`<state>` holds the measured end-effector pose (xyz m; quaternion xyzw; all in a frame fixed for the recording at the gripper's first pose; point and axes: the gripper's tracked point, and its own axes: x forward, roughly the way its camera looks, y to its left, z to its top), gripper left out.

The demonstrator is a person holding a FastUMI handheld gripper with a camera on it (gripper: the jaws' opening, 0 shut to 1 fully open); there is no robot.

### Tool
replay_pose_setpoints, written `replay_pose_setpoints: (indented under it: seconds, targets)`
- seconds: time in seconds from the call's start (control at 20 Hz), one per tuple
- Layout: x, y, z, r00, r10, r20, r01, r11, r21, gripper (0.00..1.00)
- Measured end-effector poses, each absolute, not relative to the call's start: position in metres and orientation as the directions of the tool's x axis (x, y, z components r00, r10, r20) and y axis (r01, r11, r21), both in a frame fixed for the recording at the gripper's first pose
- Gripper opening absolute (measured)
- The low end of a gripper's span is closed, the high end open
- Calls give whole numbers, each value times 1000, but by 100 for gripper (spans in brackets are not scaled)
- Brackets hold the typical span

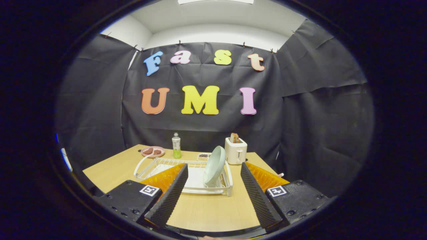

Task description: Take the plate from the dish rack, then take the spoon from the basket and place it into the plate.

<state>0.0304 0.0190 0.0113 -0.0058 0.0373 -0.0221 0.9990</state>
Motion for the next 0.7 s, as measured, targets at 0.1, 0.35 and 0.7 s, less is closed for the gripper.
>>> replay_pose_setpoints:
  seconds: [0.1,0.35,0.7]
  targets:
    - [44,19,20,995,-51,-90,51,999,-2,100]
    - [92,17,32,978,-56,-201,57,998,-2,100]
    - [188,3,39,929,-100,-355,52,989,-141,100]
